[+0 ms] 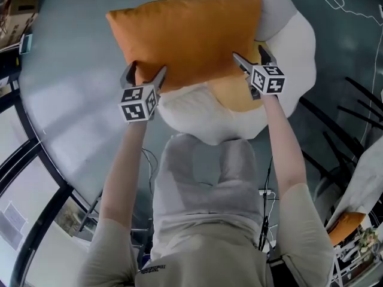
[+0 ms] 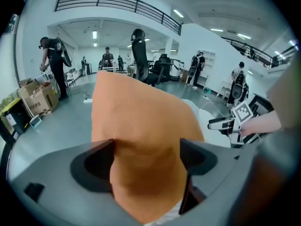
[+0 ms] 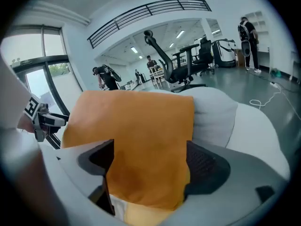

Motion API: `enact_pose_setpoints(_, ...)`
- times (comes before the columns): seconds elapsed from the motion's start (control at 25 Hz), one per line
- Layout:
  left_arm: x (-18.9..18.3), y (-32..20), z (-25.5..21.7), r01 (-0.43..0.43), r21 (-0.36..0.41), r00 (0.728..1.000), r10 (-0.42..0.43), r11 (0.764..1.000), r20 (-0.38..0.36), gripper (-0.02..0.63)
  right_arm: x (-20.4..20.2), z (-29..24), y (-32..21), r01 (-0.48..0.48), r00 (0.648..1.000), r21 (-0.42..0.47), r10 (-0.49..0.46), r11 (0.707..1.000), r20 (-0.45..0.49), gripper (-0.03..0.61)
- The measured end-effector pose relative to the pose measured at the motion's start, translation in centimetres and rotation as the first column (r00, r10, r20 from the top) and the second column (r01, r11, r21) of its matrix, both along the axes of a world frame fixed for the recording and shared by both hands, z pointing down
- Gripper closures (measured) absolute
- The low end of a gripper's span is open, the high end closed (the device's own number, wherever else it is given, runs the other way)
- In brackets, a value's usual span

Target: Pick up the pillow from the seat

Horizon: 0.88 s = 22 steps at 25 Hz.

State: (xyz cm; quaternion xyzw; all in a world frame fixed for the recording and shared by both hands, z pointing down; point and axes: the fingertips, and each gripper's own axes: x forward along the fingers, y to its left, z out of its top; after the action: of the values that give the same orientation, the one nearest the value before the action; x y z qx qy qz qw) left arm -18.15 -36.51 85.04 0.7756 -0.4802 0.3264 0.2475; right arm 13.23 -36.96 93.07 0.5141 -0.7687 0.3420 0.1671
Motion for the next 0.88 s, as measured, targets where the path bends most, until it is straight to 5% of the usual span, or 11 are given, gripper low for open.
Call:
enact_pose_setpoints(0.24,-0.2,-2.2,3.8,-0.01,0.058,1.0,0.009,0.998,0.026,0.201,1.6,8.0,-0.9,-0.014,1.0,-0.062,0.015,0.998,0.011,0.086)
enact_pose_setpoints(0.52,-1.7,-4.1,6.2,-0.001,0.096,1.0,-0.001,0.995,0.017,0.202,-1.1,11.5,-2.5,-0.021,0.974,-0.095,0.042,0.995,0.222,0.078)
enact_pose_setpoints(0.68,-1.4,-4.7,6.5,-0.016,0.064,1.0,0.015,0.998,0.016,0.246,-2.3,10.8,-2.8,0.022,0.972,-0.052,-0.009,0.998,0.234,0.269)
enact_pose_setpoints(0.88,0.2,-3.8,5.6,-0.051,0.054,0.998,0.052,0.997,-0.017,0.41,-2.8,8.2,-1.8,0.041,0.984,0.007,-0.042,0.999,0.173,0.481)
